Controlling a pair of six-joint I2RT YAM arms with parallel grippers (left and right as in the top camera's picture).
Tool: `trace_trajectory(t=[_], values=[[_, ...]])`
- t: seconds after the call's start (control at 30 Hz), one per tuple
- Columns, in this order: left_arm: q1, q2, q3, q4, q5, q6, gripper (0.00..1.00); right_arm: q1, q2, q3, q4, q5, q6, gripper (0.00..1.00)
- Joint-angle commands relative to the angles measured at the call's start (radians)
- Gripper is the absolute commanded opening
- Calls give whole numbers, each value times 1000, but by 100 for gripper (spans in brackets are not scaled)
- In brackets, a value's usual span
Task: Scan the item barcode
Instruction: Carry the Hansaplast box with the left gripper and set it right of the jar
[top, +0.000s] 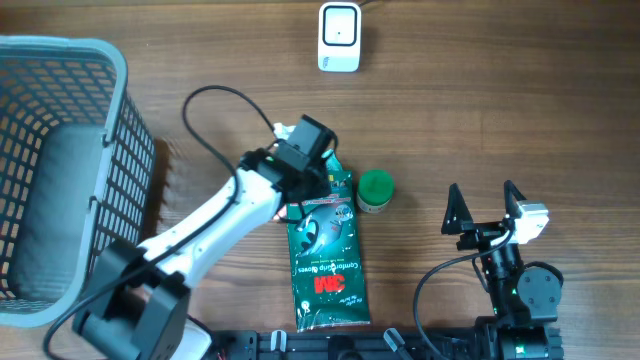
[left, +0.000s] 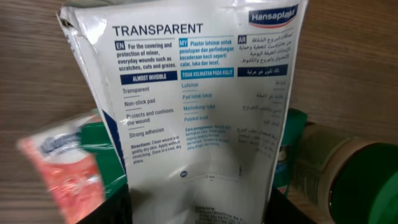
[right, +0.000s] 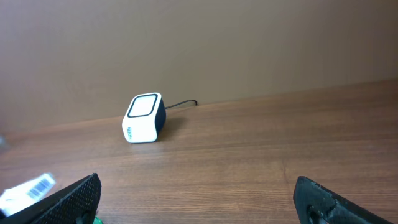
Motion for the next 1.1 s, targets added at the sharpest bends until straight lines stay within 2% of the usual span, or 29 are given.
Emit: trace_trajectory(t=[0.0, 0.1, 0.17, 0.23, 0.33, 0.5, 0.73, 0.93, 1.07], values=[[-35, 36, -1, 92, 13, -14, 45, 1, -4, -1, 3, 7, -11, 100], [-39, 36, -1, 207, 92, -14, 43, 1, -4, -1, 3, 7, -11, 100], [-37, 29, 0, 251, 92, -10, 42, 1, -4, -1, 3, 7, -11, 100], [-34, 12, 7, 358, 122, -10, 42, 1, -4, -1, 3, 7, -11, 100], [-34, 8, 18, 544, 256, -11, 42, 1, -4, -1, 3, 7, -11, 100], [-71, 43, 18, 719, 272, -56, 45, 1, -4, -1, 3, 7, -11, 100], [-233, 217, 18, 829, 271, -67, 45, 1, -4, -1, 3, 7, -11, 100], [-255, 228, 18, 823, 272, -67, 45, 1, -4, -1, 3, 7, -11, 99], [-261, 228, 18, 816, 272, -66, 49, 1, -4, -1, 3, 7, -11, 100]])
